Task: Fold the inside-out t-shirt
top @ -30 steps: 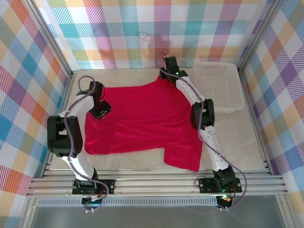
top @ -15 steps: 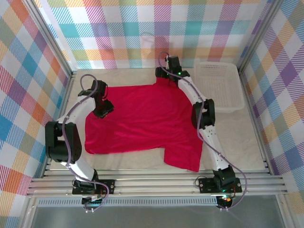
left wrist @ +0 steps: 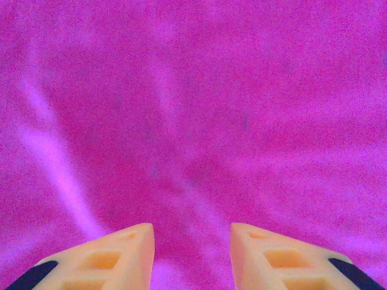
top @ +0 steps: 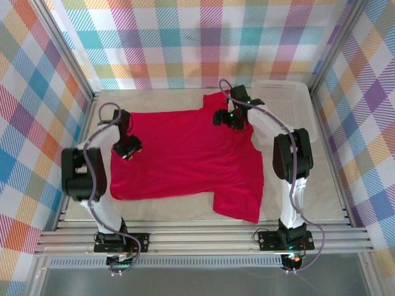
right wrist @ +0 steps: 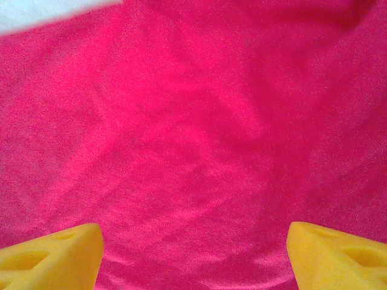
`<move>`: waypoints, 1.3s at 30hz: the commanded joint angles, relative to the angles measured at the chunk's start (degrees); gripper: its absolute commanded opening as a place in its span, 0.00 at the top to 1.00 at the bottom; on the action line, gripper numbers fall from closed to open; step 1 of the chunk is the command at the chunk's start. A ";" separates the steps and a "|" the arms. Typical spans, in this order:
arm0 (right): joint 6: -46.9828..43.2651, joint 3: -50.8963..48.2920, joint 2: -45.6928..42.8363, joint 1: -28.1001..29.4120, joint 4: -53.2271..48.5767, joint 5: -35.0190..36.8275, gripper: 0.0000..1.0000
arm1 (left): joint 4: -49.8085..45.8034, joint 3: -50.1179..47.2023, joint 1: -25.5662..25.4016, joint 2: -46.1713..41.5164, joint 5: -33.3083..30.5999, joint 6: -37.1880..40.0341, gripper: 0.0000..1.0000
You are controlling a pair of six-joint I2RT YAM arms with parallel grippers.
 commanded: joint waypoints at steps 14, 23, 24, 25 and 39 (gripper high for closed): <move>5.09 32.57 29.78 -2.73 -8.17 2.89 0.21 | -13.19 60.25 6.23 47.85 6.00 2.36 0.65; 3.71 46.33 29.92 -2.89 -15.48 -7.30 0.22 | -12.71 58.18 6.74 36.32 9.02 5.55 0.46; 3.47 46.05 27.99 -2.61 -16.28 -7.66 0.21 | -12.98 56.84 6.74 33.43 8.47 5.94 0.43; 3.12 44.98 25.26 -2.45 -17.04 -8.22 0.21 | -13.61 54.92 6.74 29.64 7.17 6.16 0.42; 5.92 -17.64 -23.08 1.31 -0.96 -7.64 0.26 | -8.54 -3.38 12.54 -17.83 -1.86 5.03 0.58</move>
